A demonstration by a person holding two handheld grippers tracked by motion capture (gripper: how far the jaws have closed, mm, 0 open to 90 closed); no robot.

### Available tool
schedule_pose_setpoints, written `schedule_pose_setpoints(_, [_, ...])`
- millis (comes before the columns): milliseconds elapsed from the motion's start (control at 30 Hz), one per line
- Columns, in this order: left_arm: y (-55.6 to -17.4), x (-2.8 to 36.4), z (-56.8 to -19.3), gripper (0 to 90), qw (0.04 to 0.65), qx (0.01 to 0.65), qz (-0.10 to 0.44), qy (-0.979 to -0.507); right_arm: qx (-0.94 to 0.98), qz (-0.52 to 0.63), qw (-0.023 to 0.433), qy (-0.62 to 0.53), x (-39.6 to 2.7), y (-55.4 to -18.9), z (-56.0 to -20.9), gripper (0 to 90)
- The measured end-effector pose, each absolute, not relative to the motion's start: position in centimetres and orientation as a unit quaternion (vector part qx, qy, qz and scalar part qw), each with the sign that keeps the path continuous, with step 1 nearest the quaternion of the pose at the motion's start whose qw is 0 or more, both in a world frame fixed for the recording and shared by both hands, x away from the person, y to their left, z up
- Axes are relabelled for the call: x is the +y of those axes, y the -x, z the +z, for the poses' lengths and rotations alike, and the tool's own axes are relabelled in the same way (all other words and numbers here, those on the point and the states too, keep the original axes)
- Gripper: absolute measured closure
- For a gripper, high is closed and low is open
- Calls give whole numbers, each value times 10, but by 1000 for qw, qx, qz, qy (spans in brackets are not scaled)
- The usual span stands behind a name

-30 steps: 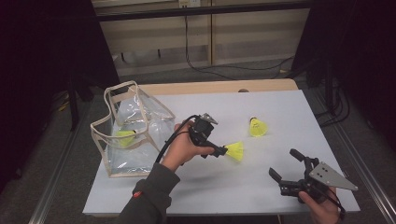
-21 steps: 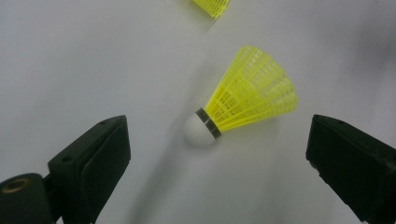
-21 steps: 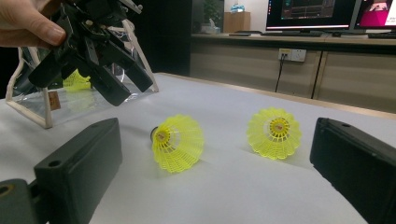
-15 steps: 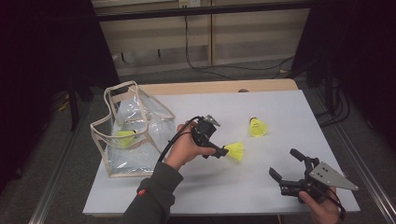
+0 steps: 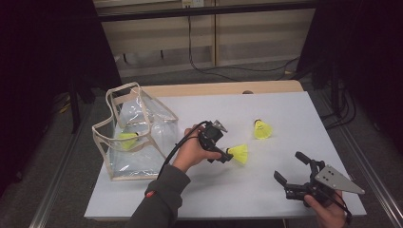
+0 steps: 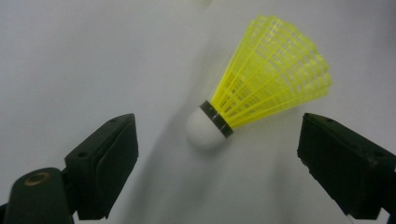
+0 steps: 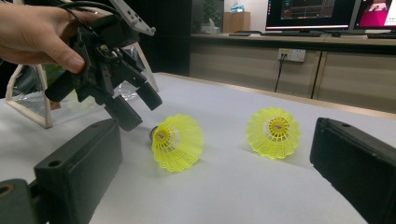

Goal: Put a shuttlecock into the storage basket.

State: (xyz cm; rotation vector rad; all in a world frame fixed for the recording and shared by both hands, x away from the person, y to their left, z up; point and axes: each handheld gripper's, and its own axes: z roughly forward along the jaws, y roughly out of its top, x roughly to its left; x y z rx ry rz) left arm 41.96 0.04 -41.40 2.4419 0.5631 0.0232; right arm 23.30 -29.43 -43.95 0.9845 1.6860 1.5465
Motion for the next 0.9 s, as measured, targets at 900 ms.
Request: schedule_pose_setpoints(900, [-425,-11,-433,475,324,135,9,-936,640,589,319,-376,-295,-233,-440,20])
